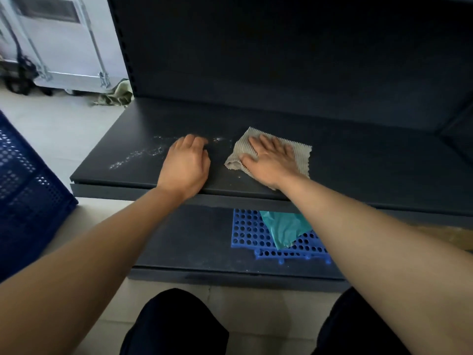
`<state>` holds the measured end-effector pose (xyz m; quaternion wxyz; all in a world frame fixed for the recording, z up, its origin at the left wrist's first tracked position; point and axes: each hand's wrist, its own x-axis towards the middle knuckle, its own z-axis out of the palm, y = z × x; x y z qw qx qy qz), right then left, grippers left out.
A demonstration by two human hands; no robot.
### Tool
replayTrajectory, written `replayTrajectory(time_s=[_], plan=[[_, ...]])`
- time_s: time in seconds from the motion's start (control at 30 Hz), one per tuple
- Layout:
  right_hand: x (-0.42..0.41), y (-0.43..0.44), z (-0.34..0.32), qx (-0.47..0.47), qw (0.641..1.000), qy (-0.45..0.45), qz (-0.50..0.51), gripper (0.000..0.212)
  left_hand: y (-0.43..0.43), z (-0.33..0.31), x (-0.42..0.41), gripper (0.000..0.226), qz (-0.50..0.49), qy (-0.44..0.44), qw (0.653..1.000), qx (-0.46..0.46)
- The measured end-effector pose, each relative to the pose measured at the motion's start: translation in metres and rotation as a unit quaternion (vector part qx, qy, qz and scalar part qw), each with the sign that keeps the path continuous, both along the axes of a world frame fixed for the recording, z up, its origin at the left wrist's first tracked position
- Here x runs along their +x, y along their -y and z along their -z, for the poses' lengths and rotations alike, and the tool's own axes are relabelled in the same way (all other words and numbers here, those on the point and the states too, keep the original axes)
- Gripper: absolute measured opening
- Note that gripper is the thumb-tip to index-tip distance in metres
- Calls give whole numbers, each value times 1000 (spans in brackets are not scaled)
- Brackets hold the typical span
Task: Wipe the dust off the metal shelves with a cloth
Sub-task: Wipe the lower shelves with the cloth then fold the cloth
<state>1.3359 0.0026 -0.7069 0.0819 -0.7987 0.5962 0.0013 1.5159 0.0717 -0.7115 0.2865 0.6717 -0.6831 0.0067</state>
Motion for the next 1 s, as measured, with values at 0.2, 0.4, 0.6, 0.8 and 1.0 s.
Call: replayTrajectory(time_s=[0.2, 0.4, 0.6, 0.8, 1.0], plan=[[44, 27, 1, -6, 998, -1, -64, 64, 1, 4, 21, 29, -82, -32, 996, -2], [91, 43, 4, -5, 991, 7, -131, 63, 3, 8, 21, 37, -109, -23, 994, -19], [78, 40, 3, -1, 988, 19, -152, 59, 3, 7, 16, 33, -120, -20, 993, -8], [16, 31, 1, 9, 993, 5, -121, 60, 0, 5, 13, 25, -129, -5, 992, 7], [0, 9, 1, 13, 997, -4, -80, 64, -3, 4, 14, 27, -118, -10, 993, -7]])
